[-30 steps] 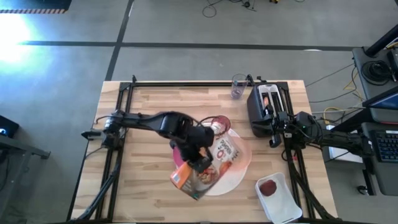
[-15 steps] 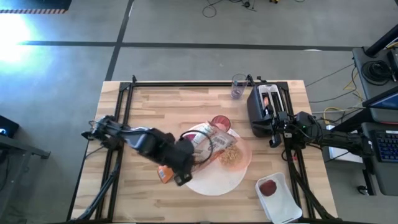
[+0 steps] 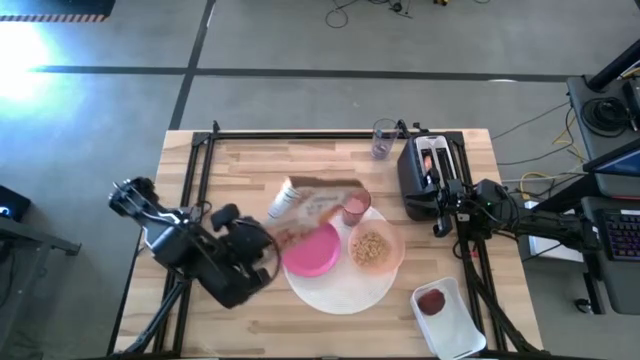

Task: Arrange a breakfast setting
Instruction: Pour the cereal into the orange bowl

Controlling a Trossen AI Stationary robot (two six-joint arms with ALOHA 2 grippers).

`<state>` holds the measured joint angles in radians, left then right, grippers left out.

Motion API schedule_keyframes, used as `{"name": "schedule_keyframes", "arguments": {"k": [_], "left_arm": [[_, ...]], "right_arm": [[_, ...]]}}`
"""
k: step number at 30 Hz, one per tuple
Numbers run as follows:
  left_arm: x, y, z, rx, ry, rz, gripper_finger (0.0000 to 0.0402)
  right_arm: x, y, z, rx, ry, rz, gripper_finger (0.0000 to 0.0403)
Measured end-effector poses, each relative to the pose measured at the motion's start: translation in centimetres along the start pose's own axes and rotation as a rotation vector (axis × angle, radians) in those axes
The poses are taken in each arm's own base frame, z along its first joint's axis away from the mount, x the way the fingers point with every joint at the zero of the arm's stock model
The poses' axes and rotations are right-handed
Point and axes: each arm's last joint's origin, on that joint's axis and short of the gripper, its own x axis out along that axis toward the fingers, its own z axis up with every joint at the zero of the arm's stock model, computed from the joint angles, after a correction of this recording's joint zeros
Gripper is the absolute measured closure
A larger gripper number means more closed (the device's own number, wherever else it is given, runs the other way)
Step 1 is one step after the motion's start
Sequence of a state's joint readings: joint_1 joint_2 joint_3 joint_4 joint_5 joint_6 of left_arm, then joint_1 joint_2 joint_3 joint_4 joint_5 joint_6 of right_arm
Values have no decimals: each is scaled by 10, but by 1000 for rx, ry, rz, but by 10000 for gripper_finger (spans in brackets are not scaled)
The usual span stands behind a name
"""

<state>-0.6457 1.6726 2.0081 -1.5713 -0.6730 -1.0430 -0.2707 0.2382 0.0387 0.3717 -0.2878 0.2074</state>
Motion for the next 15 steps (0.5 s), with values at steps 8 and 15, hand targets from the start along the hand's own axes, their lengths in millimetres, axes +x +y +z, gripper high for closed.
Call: {"name": "schedule_keyframes", "arguments": {"k": [8,15], "left_arm": [[13,59,-44,-25,-178,205,386],[44,98,-90,-129,-362,346,386]], "right_arm": [[0,0,0,0,0,0,316],[0,0,0,0,0,0,316]]}}
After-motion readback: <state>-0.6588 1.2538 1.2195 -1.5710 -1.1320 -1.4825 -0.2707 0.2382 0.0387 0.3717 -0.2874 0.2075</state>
